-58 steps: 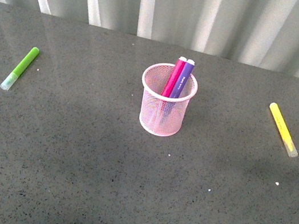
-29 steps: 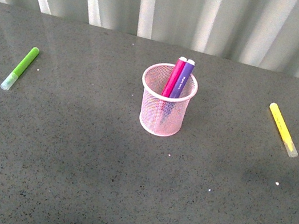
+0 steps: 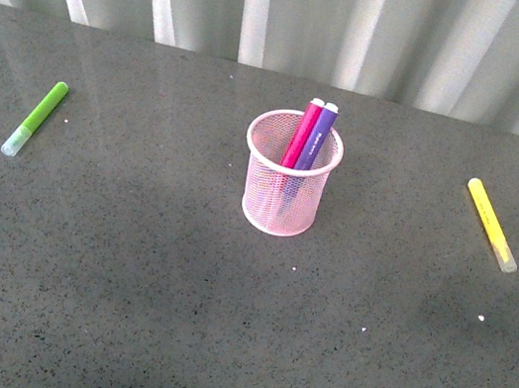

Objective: Insert purple and pink pens into pink cup

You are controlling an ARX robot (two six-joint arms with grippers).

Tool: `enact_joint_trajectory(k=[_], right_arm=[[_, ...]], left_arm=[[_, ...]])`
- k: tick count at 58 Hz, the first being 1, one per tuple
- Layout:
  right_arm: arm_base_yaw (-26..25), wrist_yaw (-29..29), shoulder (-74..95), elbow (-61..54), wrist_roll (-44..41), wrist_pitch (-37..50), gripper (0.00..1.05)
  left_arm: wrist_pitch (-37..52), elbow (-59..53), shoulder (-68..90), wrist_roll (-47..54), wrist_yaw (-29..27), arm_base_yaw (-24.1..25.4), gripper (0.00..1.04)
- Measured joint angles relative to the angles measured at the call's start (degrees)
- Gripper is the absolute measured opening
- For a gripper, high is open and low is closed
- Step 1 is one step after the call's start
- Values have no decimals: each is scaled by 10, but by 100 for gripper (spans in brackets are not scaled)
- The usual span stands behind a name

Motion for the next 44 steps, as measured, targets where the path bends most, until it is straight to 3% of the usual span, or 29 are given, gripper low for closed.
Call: enact_joint_trajectory(k=[20, 44], right_arm=[[0, 0, 0, 0, 1, 0, 99], [0, 0, 0, 0, 1, 0, 98]], left_arm=[[0, 0, 0, 0, 0, 0, 98], [0, 0, 0, 0, 0, 0, 98]])
